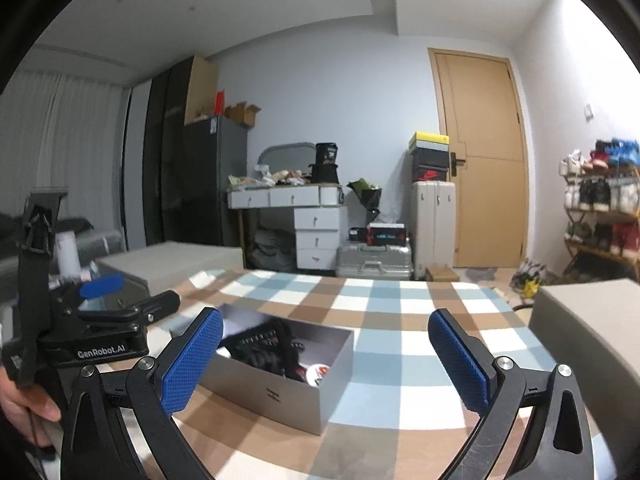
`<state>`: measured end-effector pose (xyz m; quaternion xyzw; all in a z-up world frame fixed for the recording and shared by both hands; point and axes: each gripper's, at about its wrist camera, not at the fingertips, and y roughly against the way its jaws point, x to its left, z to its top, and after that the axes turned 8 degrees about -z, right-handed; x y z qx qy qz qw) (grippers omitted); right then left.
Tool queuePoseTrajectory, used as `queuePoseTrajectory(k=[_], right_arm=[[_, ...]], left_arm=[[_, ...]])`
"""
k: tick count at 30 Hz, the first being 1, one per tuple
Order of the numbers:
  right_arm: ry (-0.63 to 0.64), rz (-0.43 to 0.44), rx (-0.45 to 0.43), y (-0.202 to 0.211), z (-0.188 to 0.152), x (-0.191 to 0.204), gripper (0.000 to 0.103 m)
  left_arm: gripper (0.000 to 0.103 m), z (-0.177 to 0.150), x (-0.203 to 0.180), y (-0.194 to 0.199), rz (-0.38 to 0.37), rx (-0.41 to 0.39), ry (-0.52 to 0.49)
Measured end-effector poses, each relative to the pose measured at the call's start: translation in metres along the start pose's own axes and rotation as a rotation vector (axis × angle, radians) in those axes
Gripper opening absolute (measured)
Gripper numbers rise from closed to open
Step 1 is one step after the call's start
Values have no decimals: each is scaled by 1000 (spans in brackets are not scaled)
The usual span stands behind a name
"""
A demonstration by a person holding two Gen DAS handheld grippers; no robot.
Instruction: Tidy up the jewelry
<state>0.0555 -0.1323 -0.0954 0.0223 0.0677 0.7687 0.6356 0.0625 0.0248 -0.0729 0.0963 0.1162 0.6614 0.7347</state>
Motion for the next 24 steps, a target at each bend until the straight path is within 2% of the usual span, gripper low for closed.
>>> queuePoseTrajectory(k=[4,11,24], right_arm=[[10,-13,15,-2,-1,1,103],[5,-39,117,-22,-5,-1,103],[9,-30,114,-23,-4,-3,103]], left_arm=[[102,2,-2,5,-7,-11,-1],[102,1,-3,4,0,2,1],[102,2,-3,2,2,3,3]])
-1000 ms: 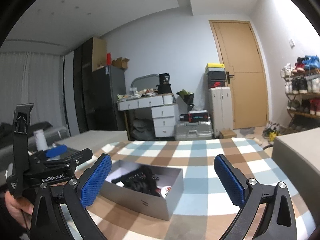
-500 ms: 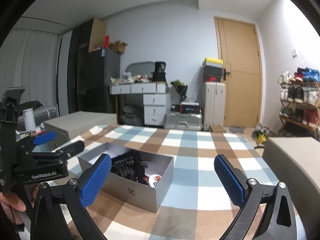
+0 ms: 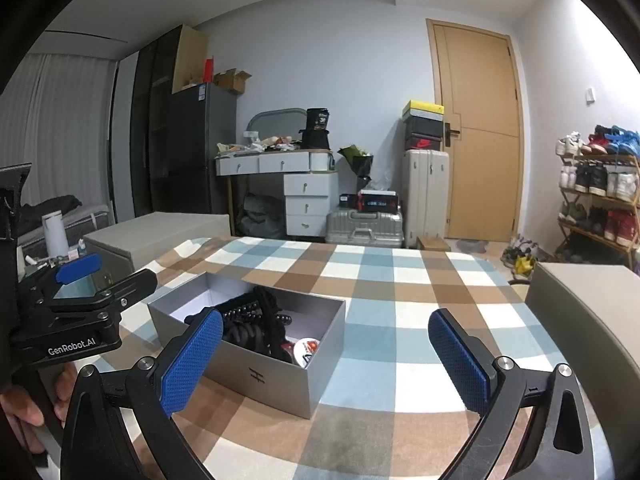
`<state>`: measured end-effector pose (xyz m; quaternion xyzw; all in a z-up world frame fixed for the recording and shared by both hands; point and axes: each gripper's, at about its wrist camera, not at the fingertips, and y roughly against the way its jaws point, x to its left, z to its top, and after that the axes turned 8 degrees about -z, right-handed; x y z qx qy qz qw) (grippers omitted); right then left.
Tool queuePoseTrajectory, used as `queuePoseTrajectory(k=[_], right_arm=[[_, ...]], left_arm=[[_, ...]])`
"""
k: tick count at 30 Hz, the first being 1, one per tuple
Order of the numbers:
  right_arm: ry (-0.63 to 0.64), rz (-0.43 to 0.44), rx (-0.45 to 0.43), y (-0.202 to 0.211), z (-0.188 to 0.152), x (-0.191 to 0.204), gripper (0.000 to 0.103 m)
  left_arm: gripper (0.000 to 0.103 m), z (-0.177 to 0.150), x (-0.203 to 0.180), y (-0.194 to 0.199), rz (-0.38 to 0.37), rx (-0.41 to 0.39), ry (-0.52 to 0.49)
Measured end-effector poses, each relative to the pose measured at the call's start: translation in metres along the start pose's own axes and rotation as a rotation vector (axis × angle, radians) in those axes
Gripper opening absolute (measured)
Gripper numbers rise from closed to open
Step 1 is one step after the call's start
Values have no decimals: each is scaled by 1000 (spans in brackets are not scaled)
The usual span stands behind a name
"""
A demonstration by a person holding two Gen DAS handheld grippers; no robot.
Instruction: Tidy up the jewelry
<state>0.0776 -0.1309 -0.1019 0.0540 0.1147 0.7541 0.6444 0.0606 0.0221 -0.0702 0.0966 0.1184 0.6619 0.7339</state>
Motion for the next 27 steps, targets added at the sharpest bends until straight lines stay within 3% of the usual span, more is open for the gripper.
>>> queuePoseTrajectory(k=[27], right_arm=[[0,0,0,0,0,0,103]], left_arm=[[102,-1,3,-3,26,3,8]])
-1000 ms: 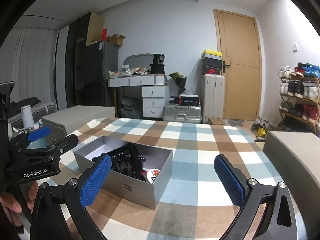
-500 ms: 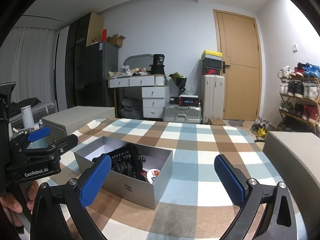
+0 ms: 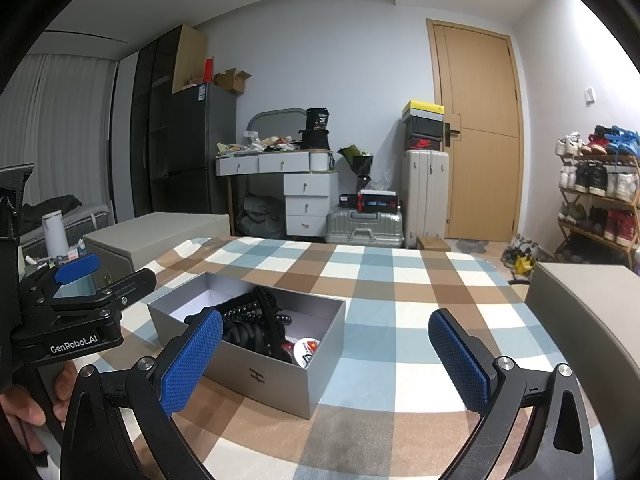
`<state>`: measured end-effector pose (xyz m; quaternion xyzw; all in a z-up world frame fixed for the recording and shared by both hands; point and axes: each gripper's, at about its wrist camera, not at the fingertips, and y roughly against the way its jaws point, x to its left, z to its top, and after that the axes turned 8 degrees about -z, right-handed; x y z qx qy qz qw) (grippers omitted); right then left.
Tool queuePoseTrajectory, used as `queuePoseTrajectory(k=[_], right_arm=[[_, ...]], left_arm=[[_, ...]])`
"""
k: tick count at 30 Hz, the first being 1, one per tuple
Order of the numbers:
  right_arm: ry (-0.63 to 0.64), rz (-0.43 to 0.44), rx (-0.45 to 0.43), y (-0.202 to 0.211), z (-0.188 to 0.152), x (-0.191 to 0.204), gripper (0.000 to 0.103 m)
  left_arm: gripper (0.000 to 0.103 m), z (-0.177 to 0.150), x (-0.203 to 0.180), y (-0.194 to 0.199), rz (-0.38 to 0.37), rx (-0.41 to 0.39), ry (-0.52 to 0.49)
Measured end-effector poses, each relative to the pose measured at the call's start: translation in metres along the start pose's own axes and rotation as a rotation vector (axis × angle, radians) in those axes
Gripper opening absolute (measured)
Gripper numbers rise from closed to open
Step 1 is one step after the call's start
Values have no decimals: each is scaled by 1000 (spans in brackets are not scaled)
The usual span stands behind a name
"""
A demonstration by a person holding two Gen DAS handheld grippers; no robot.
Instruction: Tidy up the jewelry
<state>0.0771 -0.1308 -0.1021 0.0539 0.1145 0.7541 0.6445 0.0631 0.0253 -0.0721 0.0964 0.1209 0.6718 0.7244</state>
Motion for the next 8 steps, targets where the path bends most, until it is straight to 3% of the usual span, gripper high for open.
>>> queuePoseTrajectory(k=[8], right_arm=[[0,0,0,0,0,0,103]], left_arm=[[102,-2,-2,-2,11,12,-2]])
